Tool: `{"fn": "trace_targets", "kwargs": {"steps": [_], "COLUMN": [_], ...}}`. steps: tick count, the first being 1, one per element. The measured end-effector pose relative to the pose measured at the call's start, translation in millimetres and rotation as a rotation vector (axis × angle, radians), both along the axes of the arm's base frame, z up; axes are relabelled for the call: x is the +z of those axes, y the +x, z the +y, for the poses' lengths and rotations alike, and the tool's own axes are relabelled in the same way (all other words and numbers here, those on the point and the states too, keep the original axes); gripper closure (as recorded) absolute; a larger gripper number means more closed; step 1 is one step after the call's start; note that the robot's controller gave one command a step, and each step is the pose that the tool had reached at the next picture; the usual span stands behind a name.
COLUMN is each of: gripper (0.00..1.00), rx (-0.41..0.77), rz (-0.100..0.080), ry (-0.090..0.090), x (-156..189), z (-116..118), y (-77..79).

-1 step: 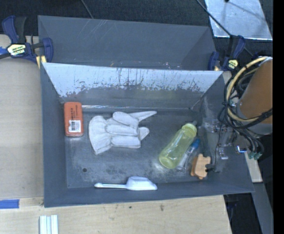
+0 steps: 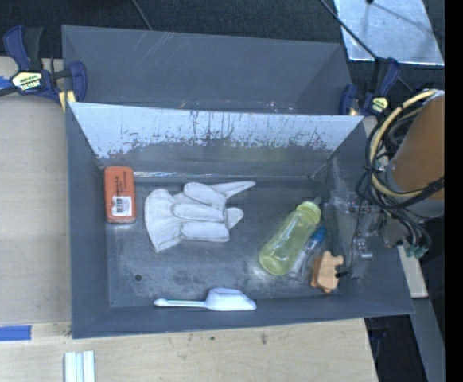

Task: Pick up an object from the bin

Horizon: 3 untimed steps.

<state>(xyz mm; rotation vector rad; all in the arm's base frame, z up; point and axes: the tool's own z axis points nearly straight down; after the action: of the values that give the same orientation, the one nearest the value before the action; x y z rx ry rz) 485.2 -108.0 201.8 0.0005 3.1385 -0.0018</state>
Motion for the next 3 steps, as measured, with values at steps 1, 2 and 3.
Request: {"fn": "trace_targets", "kwargs": {"steps": [1, 2, 3], "gripper": [0.0, 0.0, 0.0], "rx": [0.009, 0.056, 0.075], "rz": [-0.007, -0.009, 0.004], "ry": [-0.001, 0.001, 0.004], "x": [-56, -107, -126], "z": [28, 34, 35], "y": [19.9, 32.4, 57.0]}}
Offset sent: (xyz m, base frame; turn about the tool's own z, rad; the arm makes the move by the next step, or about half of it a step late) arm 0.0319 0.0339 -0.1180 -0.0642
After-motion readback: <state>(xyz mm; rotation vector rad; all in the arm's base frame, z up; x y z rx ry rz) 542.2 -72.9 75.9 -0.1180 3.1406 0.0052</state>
